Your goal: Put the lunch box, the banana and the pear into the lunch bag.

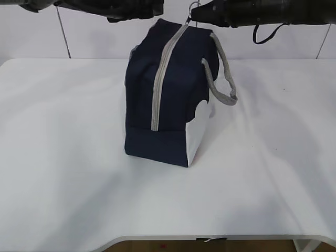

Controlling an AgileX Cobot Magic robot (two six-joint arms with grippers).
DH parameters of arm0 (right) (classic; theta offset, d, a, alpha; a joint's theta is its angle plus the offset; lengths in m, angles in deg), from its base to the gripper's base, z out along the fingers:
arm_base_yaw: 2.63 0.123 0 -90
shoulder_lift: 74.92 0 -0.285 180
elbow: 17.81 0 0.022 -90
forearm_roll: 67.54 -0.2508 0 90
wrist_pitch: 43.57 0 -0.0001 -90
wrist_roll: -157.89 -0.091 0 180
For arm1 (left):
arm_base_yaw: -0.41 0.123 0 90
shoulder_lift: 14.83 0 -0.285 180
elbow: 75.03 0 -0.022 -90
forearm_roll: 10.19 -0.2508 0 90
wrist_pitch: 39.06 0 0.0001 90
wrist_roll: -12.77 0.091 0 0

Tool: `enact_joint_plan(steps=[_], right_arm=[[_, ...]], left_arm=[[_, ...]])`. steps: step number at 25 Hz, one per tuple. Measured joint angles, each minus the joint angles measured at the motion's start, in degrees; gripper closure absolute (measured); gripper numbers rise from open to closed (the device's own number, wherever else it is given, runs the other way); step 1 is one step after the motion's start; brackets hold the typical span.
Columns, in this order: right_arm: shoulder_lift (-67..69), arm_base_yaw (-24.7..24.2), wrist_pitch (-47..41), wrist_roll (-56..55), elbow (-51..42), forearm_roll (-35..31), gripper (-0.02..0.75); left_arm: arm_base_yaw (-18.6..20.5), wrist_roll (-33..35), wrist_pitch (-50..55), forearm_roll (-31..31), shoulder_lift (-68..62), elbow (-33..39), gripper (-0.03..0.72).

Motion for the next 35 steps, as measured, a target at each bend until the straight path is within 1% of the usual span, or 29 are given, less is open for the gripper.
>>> enact_joint_plan(steps=[6,15,17,18,19,21,23,24,25,28,35], right_arm=[[0.0,0.0,0.0,0.0,0.0,0.0,0.732],[0.0,0.0,0.0,0.0,0.0,0.0,0.732],[0.0,0.0,0.0,0.0,0.0,0.2,0.732],[0.0,0.0,0.0,0.0,0.0,0.2,0.732],[0.0,0.0,0.0,0.0,0.0,0.2,0.732],[0.0,0.0,0.0,0.0,0.0,0.2,0.732],[0.0,0.0,0.0,0.0,0.0,0.3,0.732],[0.0,0.0,0.0,0.0,0.0,0.3,0.732],[0.0,0.0,0.0,0.0,0.0,0.3,0.732],[0.0,0.0,0.0,0.0,0.0,0.3,0.732],[0.0,0.0,1.7,0.0,0.0,0.3,0.732]], left_arm=[[0.0,0.0,2.8,1.5,-2.1,-2.7,0.242],[0.0,0.0,3.6,3.6,-3.8,-3.0,0.252],[-0.1,0.0,3.6,3.8,-3.9,-3.0,0.288],[-0.2,0.0,3.6,3.9,-3.9,-3.0,0.324],[-0.2,0.0,3.6,3.9,-4.0,-3.0,0.363],[-0.3,0.0,3.9,4.1,-4.1,-3.0,0.48],[-0.5,0.0,4.0,4.1,-4.2,-3.0,0.575],[-0.5,0.0,4.1,4.1,-4.3,-3.0,0.611],[-0.5,0.0,4.1,4.1,-4.3,-3.0,0.631],[-0.6,0.0,4.5,4.1,-4.3,-3.0,0.647],[-1.5,0.0,4.8,4.0,-4.0,-3.0,0.652]])
